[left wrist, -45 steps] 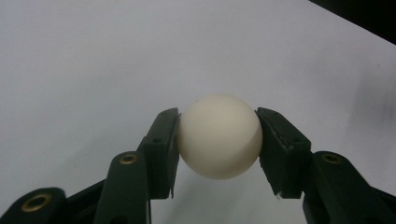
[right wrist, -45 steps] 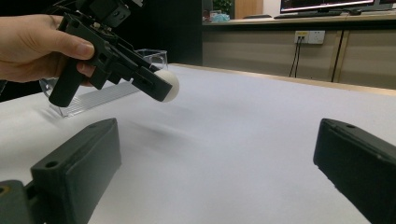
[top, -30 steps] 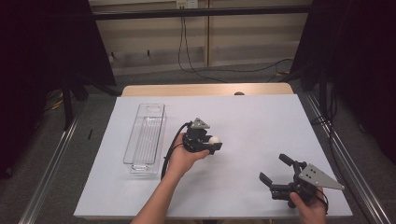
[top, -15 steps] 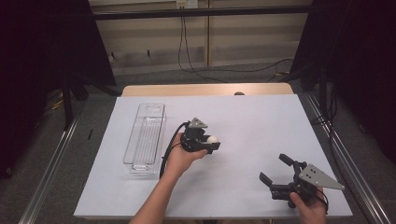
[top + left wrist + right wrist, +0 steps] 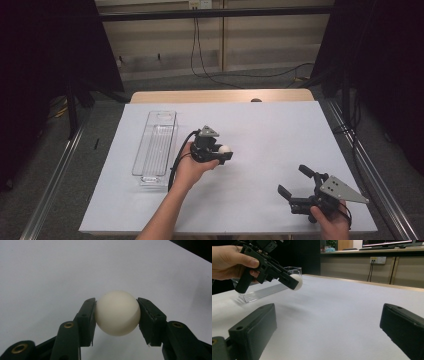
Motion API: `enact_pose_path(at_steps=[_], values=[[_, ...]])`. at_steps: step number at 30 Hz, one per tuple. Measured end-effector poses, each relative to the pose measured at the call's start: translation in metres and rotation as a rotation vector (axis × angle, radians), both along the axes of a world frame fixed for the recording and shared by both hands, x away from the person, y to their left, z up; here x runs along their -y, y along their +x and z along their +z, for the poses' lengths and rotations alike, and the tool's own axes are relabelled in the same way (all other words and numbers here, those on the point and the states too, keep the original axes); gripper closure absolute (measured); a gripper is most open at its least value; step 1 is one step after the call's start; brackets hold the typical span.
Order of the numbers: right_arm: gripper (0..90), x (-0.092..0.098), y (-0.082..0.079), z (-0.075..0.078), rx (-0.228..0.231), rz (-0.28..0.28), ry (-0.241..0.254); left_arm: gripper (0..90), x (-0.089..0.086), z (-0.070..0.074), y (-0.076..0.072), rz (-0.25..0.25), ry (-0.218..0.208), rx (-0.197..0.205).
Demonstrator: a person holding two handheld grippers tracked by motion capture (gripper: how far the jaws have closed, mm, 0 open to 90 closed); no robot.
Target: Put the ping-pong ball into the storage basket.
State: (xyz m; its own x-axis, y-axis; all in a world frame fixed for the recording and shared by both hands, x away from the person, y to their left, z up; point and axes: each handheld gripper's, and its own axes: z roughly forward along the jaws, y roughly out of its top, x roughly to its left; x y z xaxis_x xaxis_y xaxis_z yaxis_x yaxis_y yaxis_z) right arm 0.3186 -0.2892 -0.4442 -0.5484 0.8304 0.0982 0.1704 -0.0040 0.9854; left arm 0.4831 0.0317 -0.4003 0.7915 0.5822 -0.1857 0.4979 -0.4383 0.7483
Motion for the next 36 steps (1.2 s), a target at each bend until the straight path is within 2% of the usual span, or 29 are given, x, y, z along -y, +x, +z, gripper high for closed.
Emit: enact_pose_path(at_steps=[11, 14, 16, 22, 32, 36], values=[[0.4, 0.000, 0.000, 0.000, -0.002, 0.001, 0.001, 51.2, -0.006, 0.002, 0.001, 0.011, 0.007, 0.001], [0.4, 0.000, 0.000, 0.000, 0.000, -0.001, 0.000, 51.2, -0.006, 0.001, 0.001, 0.018, -0.010, 0.002], [0.4, 0.000, 0.000, 0.000, 0.002, 0.004, -0.005, 51.2, -0.007, 0.002, 0.001, 0.020, 0.000, 0.003], [0.4, 0.000, 0.000, 0.000, 0.003, 0.007, -0.009, 51.2, -0.009, 0.002, 0.002, 0.017, -0.008, -0.007], [0.4, 0.001, 0.000, 0.000, 0.005, 0.009, -0.009, 51.2, -0.012, 0.005, 0.002, 0.026, 0.016, -0.008], [0.4, 0.001, 0.000, 0.000, 0.007, 0.008, -0.011, 51.2, -0.013, 0.005, 0.002, 0.035, 0.001, -0.002]])
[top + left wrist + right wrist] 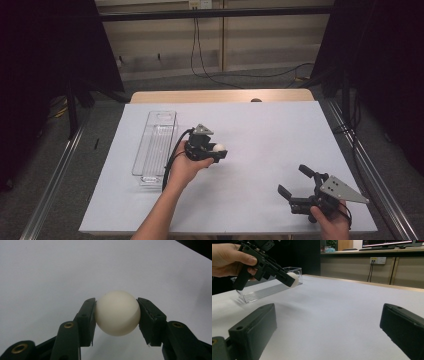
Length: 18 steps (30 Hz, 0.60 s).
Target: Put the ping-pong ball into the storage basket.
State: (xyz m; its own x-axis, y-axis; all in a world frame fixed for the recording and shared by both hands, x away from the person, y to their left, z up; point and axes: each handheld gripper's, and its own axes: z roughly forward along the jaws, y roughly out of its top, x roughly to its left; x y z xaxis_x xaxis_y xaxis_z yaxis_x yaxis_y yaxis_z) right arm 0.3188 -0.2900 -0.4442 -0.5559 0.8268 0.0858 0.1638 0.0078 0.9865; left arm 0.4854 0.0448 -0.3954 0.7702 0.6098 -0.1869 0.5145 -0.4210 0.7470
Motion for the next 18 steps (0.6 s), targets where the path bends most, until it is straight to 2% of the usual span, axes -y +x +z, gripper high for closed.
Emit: enact_pose_path(at_steps=[3, 8, 13, 18], values=[[0.4, -0.0002, 0.0000, -0.0001, -0.003, 0.000, 0.001, 51.2, -0.0021, 0.0020, 0.0002, -0.009, 0.020, -0.003], [0.4, -0.0007, 0.0000, 0.0000, -0.003, -0.001, 0.005, 51.2, -0.0033, 0.0023, 0.0004, 0.000, -0.003, -0.006], [0.4, -0.0006, 0.0002, -0.0001, -0.002, -0.003, 0.004, 51.2, -0.0049, 0.0045, 0.0006, 0.003, 0.012, -0.004], [0.4, -0.0007, 0.0002, 0.0000, -0.001, -0.003, 0.004, 51.2, -0.0059, 0.0048, 0.0010, 0.011, -0.005, -0.002]])
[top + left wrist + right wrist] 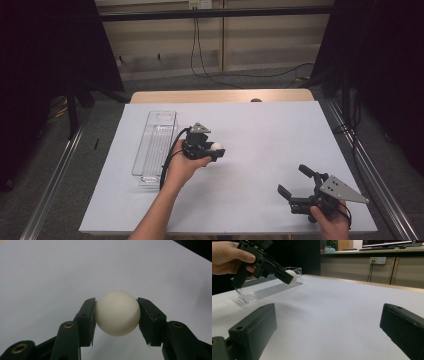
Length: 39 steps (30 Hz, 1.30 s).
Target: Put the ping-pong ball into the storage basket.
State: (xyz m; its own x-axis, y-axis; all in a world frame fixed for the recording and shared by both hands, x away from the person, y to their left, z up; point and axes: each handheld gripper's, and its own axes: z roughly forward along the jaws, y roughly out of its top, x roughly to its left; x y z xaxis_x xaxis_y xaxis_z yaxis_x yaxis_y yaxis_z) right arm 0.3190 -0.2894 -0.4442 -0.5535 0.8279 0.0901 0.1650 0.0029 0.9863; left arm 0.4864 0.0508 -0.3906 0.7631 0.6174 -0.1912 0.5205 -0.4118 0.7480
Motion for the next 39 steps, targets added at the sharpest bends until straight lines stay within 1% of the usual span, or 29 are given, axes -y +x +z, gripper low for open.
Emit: enact_pose_path(at_steps=[2, 3, 4, 5, 6, 10, 11, 12, 14, 15, 16, 19, 23, 26, 29, 30, 31, 32, 34, 36, 37, 39], values=[[0.4, 0.000, 0.000, 0.000, -0.004, -0.006, 0.007, 51.2, -0.002, 0.001, 0.001, -0.005, 0.003, -0.005], [0.4, -0.001, 0.000, 0.000, -0.004, -0.004, 0.010, 51.2, -0.002, 0.002, 0.000, -0.005, 0.015, -0.005], [0.4, -0.001, 0.000, 0.000, -0.005, 0.000, 0.009, 51.2, -0.002, 0.002, 0.000, -0.001, 0.010, -0.006], [0.4, 0.000, 0.000, 0.000, -0.005, -0.001, 0.005, 51.2, -0.003, 0.003, 0.001, -0.003, 0.015, -0.002], [0.4, 0.000, 0.000, 0.000, -0.004, 0.003, 0.002, 51.2, -0.003, 0.002, 0.000, 0.004, 0.005, -0.003], [0.4, 0.000, 0.000, 0.000, -0.003, 0.006, 0.001, 51.2, -0.005, 0.003, 0.001, 0.011, -0.002, 0.000], [0.4, 0.000, 0.000, 0.000, -0.003, 0.003, 0.000, 51.2, -0.006, 0.004, 0.001, 0.005, 0.016, -0.004], [0.4, 0.000, 0.000, 0.000, -0.002, 0.003, -0.002, 51.2, -0.006, 0.004, 0.001, 0.011, 0.008, -0.004], [0.4, 0.000, 0.000, 0.000, -0.002, 0.003, -0.002, 51.2, -0.007, 0.005, 0.001, 0.006, 0.017, -0.008], [0.4, 0.000, 0.000, 0.000, -0.002, 0.002, -0.001, 51.2, -0.007, 0.004, 0.001, 0.008, 0.008, -0.004], [0.4, 0.000, 0.000, 0.000, -0.003, -0.003, 0.002, 51.2, -0.008, 0.005, 0.001, 0.005, 0.021, -0.006], [0.4, 0.000, 0.000, 0.000, -0.001, 0.003, 0.000, 51.2, -0.009, 0.005, 0.001, 0.000, 0.026, -0.002], [0.4, 0.000, 0.000, 0.000, -0.001, 0.001, 0.002, 51.2, -0.009, 0.005, 0.001, 0.014, 0.008, -0.006], [0.4, 0.000, 0.000, 0.000, -0.001, 0.003, 0.002, 51.2, -0.011, 0.006, 0.002, 0.012, 0.015, -0.003], [0.4, 0.001, 0.000, 0.000, 0.000, 0.003, -0.001, 51.2, -0.011, 0.006, 0.002, 0.024, -0.001, -0.002], [0.4, 0.000, 0.000, 0.000, 0.000, 0.002, 0.001, 51.2, -0.012, 0.007, 0.002, 0.019, 0.006, 0.001], [0.4, 0.000, 0.000, 0.000, 0.000, 0.000, 0.003, 51.2, -0.012, 0.007, 0.002, 0.021, 0.008, -0.006], [0.4, 0.001, 0.000, 0.000, -0.001, 0.002, 0.001, 51.2, -0.013, 0.008, 0.002, 0.016, 0.012, -0.005], [0.4, 0.001, 0.000, 0.000, 0.000, 0.002, 0.001, 51.2, -0.012, 0.007, 0.002, 0.025, 0.000, -0.006], [0.4, 0.001, 0.000, 0.000, 0.000, 0.002, 0.001, 51.2, -0.014, 0.008, 0.002, 0.018, 0.010, -0.008], [0.4, 0.001, 0.000, 0.000, 0.002, 0.001, 0.000, 51.2, -0.014, 0.008, 0.002, 0.027, 0.005, -0.007], [0.4, 0.001, 0.000, 0.000, 0.002, 0.002, 0.000, 51.2, -0.014, 0.008, 0.002, 0.025, 0.005, -0.008]])
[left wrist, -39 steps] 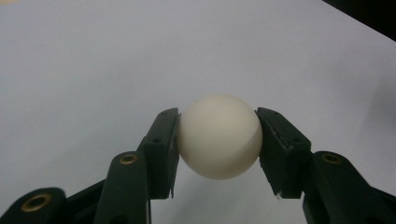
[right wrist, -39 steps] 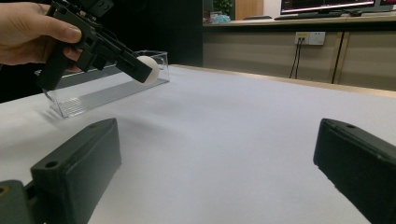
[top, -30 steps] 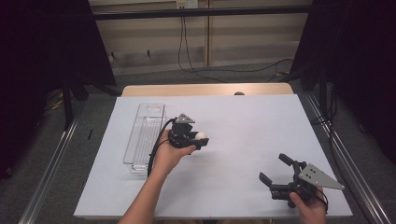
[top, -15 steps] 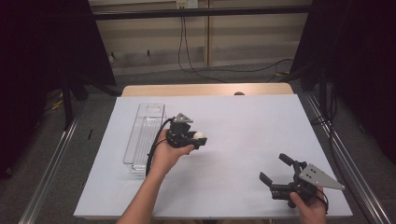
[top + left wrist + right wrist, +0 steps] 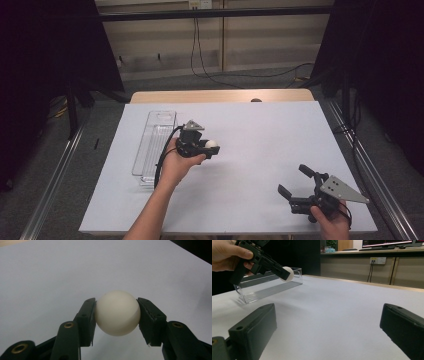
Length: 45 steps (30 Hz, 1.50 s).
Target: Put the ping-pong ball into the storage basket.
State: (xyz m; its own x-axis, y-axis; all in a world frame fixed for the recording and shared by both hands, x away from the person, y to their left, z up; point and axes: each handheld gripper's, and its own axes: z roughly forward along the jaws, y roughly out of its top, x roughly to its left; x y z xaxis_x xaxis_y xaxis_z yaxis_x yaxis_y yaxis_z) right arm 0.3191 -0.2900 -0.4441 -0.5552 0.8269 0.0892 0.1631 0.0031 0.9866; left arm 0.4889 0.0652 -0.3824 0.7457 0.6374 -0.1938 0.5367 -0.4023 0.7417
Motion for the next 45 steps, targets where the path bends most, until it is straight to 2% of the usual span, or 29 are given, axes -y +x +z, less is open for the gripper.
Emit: enact_pose_path(at_steps=[5, 7, 9, 12, 16, 17, 18, 19, 21, 22, 28, 29, 30, 34, 39, 45], values=[[0.4, 0.000, 0.000, 0.000, 0.001, -0.001, 0.000, 51.2, -0.002, 0.000, 0.001, 0.009, -0.010, 0.007], [0.4, 0.000, 0.000, 0.000, 0.000, -0.001, 0.000, 51.2, -0.003, 0.001, 0.001, 0.002, 0.000, 0.009], [0.4, 0.000, 0.000, 0.000, -0.001, -0.001, 0.001, 51.2, -0.003, 0.001, 0.001, 0.016, -0.015, 0.005], [0.4, 0.000, 0.000, 0.000, 0.002, -0.002, -0.001, 51.2, -0.006, 0.002, 0.002, 0.007, 0.000, 0.006], [0.4, 0.000, 0.000, 0.000, 0.002, -0.006, 0.002, 51.2, -0.007, 0.002, 0.002, 0.018, -0.007, 0.002], [0.4, -0.001, 0.000, 0.000, -0.002, -0.016, 0.017, 51.2, -0.007, 0.003, 0.002, 0.019, -0.004, 0.002], [0.4, 0.000, 0.000, 0.000, 0.000, -0.009, 0.006, 51.2, -0.008, 0.003, 0.002, 0.014, 0.000, -0.002], [0.4, 0.000, 0.000, 0.000, 0.002, -0.010, 0.008, 51.2, -0.008, 0.002, 0.001, 0.025, -0.014, 0.001], [0.4, -0.001, 0.000, 0.001, -0.003, -0.016, 0.017, 51.2, -0.009, 0.003, 0.001, 0.027, -0.017, -0.002], [0.4, -0.001, 0.000, 0.001, -0.003, -0.016, 0.017, 51.2, -0.011, 0.003, 0.002, 0.018, 0.000, 0.001], [0.4, 0.000, 0.000, 0.000, 0.002, -0.008, 0.008, 51.2, -0.014, 0.004, 0.001, 0.043, -0.013, -0.002], [0.4, 0.000, 0.000, 0.000, 0.003, 0.001, 0.006, 51.2, -0.016, 0.005, 0.002, 0.030, 0.007, 0.003], [0.4, 0.000, 0.000, 0.001, 0.004, 0.003, 0.004, 51.2, -0.016, 0.004, 0.002, 0.045, -0.013, 0.007], [0.4, 0.000, 0.000, 0.001, 0.002, -0.004, 0.011, 51.2, -0.019, 0.004, 0.002, 0.049, -0.019, 0.007], [0.4, 0.000, 0.000, 0.001, 0.005, 0.001, 0.005, 51.2, -0.024, 0.005, 0.002, 0.051, -0.001, 0.003], [0.4, 0.000, 0.000, 0.000, 0.003, -0.003, 0.002, 51.2, -0.027, 0.006, 0.002, 0.068, -0.015, 0.001]])
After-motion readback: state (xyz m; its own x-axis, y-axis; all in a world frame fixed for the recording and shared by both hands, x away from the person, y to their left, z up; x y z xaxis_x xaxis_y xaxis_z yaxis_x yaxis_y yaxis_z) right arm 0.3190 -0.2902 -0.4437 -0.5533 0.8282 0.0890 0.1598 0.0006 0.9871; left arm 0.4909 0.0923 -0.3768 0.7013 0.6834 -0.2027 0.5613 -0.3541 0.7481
